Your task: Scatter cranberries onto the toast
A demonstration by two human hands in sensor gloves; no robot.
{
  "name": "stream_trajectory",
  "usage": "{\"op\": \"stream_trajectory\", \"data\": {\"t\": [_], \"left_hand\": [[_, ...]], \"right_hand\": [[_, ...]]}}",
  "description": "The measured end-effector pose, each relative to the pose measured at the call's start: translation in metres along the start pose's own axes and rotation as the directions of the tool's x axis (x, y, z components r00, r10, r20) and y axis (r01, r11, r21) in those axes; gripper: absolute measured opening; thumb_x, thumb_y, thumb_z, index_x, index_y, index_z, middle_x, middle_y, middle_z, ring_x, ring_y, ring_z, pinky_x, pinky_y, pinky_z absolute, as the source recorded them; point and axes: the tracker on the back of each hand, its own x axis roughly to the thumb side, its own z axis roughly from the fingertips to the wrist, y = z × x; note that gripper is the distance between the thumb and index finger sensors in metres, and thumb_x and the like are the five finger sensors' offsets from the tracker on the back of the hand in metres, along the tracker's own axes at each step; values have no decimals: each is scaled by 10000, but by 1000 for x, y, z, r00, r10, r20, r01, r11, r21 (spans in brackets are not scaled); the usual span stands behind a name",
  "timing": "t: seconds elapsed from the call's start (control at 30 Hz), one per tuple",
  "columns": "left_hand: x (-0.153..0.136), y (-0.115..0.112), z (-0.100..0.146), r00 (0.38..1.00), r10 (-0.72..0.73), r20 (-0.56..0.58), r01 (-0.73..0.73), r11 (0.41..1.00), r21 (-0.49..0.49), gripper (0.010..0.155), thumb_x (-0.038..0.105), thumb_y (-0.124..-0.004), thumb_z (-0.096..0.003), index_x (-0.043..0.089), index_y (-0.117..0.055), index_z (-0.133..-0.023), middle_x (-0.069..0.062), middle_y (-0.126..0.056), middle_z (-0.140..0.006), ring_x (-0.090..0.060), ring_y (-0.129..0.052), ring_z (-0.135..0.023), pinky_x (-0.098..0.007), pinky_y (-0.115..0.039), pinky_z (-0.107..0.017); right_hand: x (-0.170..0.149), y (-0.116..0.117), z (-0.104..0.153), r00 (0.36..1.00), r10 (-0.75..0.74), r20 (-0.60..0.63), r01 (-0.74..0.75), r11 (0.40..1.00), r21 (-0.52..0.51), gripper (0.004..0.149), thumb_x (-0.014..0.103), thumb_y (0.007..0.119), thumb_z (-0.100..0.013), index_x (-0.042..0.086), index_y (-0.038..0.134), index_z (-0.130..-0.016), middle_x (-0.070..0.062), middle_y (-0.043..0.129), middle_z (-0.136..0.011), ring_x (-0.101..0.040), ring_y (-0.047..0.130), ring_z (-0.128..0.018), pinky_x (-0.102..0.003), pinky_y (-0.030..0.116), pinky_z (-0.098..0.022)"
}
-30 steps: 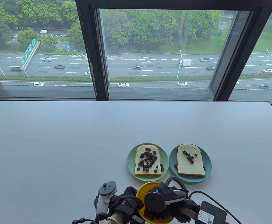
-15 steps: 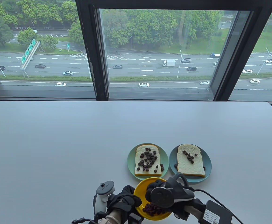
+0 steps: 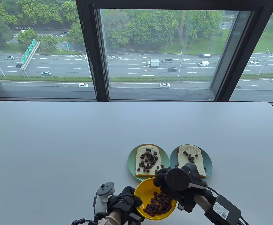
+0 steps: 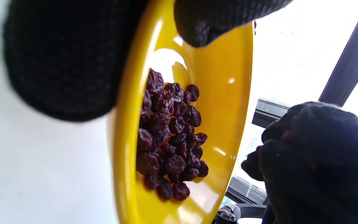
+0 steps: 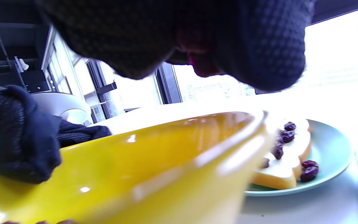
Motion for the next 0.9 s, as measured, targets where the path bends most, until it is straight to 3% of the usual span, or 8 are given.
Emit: {"op": "stream_trajectory", "data": {"t": [0.1,0.27,0.5,0.63,0.9], "left_hand": [[2,0,1,1000,-14,7,14,1000,2,507,179,-781,-377,193,-532,-819,-204,-650,-673,-352,-795,-380,-355,-982,-116],[2,0,0,999,-37,2,37,999,-2,508,180,-782,-378,192,-531,-820,-206,-649,-673,-355,-793,-379,-358,-980,-115],[1,0,-1,998,-63,-6,63,998,-1,511,181,-782,-379,191,-531,-823,-209,-646,-674,-357,-790,-379,-360,-977,-116],[1,0,0,998,-63,-10,63,998,4,511,183,-782,-380,193,-528,-824,-208,-645,-676,-357,-789,-382,-360,-977,-119],[0,0,-1,998,-66,-13,66,998,6,511,184,-781,-383,194,-526,-826,-207,-643,-679,-356,-788,-386,-360,-977,-123]], "right_hand": [[-30,1,-9,992,33,-120,-34,999,-9,364,287,865,-269,368,765,-609,65,778,-748,-207,893,-568,-216,966,-286],[-91,16,-23,924,120,-363,-116,993,33,363,291,863,-273,376,760,-611,72,773,-753,-201,889,-578,-212,964,-296],[-134,34,-31,823,161,-545,-164,985,43,366,296,855,-286,382,749,-625,76,760,-767,-200,880,-596,-209,960,-314],[-140,40,-35,802,171,-572,-181,983,41,368,302,849,-299,379,748,-644,65,757,-782,-200,881,-608,-200,958,-326],[-137,47,-38,790,267,-552,-206,963,171,427,311,821,-325,354,706,-735,30,693,-839,-206,840,-643,-200,915,-370]]}}
